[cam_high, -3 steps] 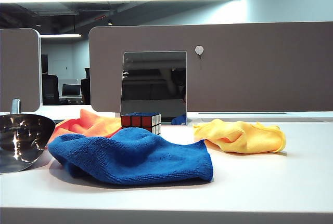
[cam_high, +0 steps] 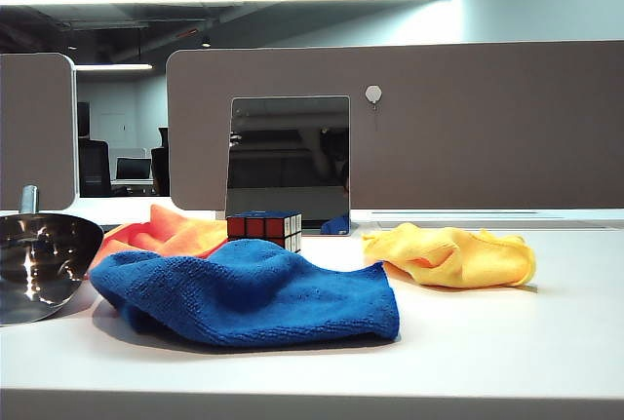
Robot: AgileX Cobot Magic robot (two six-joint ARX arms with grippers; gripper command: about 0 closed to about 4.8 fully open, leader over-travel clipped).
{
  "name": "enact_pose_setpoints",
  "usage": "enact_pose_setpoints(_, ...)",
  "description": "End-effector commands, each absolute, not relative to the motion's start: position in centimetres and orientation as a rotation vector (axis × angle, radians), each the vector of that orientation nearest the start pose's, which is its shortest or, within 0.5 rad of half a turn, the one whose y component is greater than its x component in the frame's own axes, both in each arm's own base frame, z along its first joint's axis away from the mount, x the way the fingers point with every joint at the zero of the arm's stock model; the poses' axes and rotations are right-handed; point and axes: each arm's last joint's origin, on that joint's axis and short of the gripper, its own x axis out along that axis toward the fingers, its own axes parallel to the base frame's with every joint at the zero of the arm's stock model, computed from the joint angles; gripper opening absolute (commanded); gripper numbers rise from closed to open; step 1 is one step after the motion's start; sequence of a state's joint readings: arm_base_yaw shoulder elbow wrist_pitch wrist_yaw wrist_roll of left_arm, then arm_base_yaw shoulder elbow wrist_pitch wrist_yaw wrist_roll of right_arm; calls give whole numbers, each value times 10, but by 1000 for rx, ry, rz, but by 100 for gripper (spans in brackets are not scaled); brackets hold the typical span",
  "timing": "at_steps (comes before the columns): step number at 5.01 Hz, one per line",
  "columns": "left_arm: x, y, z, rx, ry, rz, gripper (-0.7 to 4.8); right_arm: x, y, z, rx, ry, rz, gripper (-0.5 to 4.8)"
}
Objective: Pick up a rag that is the same color as the top surface of the Rubik's Cube and cover the cube with it.
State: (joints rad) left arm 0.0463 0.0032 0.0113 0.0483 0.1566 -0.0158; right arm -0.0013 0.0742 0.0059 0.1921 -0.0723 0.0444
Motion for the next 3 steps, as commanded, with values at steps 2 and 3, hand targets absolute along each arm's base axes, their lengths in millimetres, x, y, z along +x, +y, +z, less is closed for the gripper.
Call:
enact_pose_setpoints(2, 97, 0, 173, -8, -69, -118, -5, 101, 2, 181, 43, -140, 67, -5)
enact_pose_setpoints(3, 96, -2, 174, -6, -69, -160, -6, 101, 2, 181, 43, -140, 67, -5)
